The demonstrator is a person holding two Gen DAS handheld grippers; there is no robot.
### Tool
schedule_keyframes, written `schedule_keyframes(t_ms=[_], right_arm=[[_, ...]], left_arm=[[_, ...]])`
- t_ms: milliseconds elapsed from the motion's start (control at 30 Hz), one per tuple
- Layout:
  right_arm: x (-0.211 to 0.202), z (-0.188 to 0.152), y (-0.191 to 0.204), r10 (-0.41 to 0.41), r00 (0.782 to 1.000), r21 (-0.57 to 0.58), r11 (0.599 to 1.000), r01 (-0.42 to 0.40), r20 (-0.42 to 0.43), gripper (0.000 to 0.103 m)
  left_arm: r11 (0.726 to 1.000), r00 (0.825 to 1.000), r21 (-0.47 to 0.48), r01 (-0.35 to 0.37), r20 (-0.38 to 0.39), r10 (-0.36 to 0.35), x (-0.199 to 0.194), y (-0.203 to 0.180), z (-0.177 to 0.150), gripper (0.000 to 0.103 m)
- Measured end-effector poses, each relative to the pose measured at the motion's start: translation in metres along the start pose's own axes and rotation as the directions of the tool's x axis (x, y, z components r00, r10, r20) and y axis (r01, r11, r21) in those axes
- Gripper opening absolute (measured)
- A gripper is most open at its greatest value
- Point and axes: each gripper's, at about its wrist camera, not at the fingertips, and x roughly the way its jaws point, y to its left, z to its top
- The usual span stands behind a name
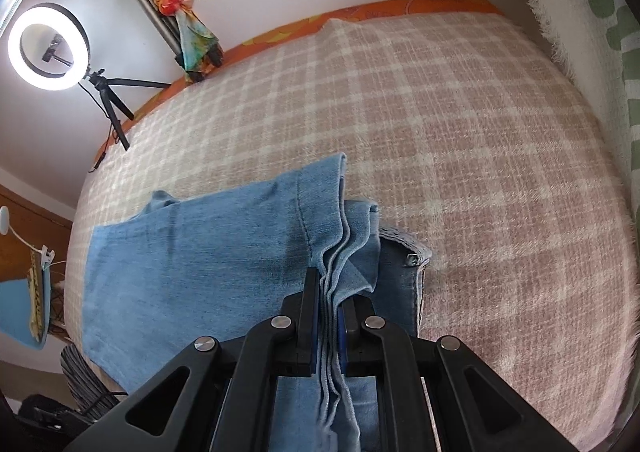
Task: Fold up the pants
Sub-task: 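Lay the hem down and open both grippers, then move both open grippers to the folded edge of the jeans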
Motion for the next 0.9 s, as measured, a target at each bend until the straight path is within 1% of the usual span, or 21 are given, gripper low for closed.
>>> schedule_keyframes(t_ms=[100, 133, 167, 233, 267, 400, 467, 533, 600, 667, 767, 867, 900], right_arm=[[0.004, -0.002, 0.001, -0.02, 1.0, -0.002, 1.0, 0.02, -0.006, 0.006], [0.005, -0.002, 0.001, -0.035, 0.999, -0.006, 0.999, 0.035, -0.011, 0.008], [0.004, -0.002, 0.001, -0.053, 0.999, -0.006, 0.999, 0.053, -0.012, 0.011], [0.002, -0.003, 0.002, -0.099, 0.995, -0.012, 0.995, 0.099, -0.007, 0.033], [-0.001, -0.004, 0.004, -0.121, 0.993, -0.02, 0.992, 0.121, 0.003, 0.035], [-0.012, -0.007, 0.011, -0.16, 0.986, -0.03, 0.986, 0.162, 0.047, 0.036], [-0.019, -0.01, 0.015, -0.173, 0.982, -0.027, 0.984, 0.176, 0.08, 0.04], [-0.026, -0.012, 0.019, -0.174, 0.978, -0.02, 0.984, 0.178, 0.113, 0.054], [-0.035, -0.016, 0.022, -0.187, 0.971, -0.005, 0.982, 0.189, 0.149, 0.06], [-0.043, -0.018, 0.023, -0.184, 0.967, 0.02, 0.983, 0.183, 0.178, 0.06], [-0.058, -0.022, 0.027, -0.137, 0.966, 0.047, 0.99, 0.129, 0.219, 0.066], [-0.068, -0.024, 0.043, -0.082, 0.964, 0.039, 0.996, 0.074, 0.253, 0.069], [-0.07, -0.024, 0.051, -0.066, 0.963, 0.025, 0.998, 0.061, 0.26, 0.069]], left_arm=[[0.999, 1.0, -0.038, -0.013, 0.007, 0.013, -0.016, 0.014, -0.002, 0.029], [0.999, 1.0, -0.046, -0.024, 0.009, 0.024, -0.021, 0.018, -0.003, 0.029], [0.998, 0.999, -0.051, -0.033, 0.011, 0.033, -0.023, 0.02, -0.004, 0.029], [0.996, 0.998, -0.064, -0.062, 0.022, 0.063, -0.035, 0.027, -0.006, 0.029], [0.995, 0.997, -0.066, -0.076, 0.027, 0.078, -0.039, 0.029, -0.007, 0.029], [0.988, 0.989, -0.072, -0.135, 0.047, 0.139, -0.059, 0.036, -0.013, 0.029], [0.985, 0.986, -0.072, -0.155, 0.055, 0.159, -0.066, 0.037, -0.017, 0.029], [0.982, 0.982, -0.069, -0.176, 0.061, 0.181, -0.075, 0.04, -0.02, 0.029], [0.979, 0.978, -0.068, -0.193, 0.066, 0.198, -0.081, 0.043, -0.022, 0.029], [0.976, 0.975, -0.077, -0.203, 0.072, 0.209, -0.087, 0.047, -0.023, 0.03], [0.971, 0.97, -0.087, -0.222, 0.08, 0.229, -0.094, 0.052, -0.029, 0.033], [0.964, 0.963, -0.106, -0.245, 0.088, 0.254, -0.108, 0.06, -0.039, 0.033], [0.958, 0.96, -0.127, -0.256, 0.085, 0.267, -0.113, 0.067, -0.046, 0.034]])
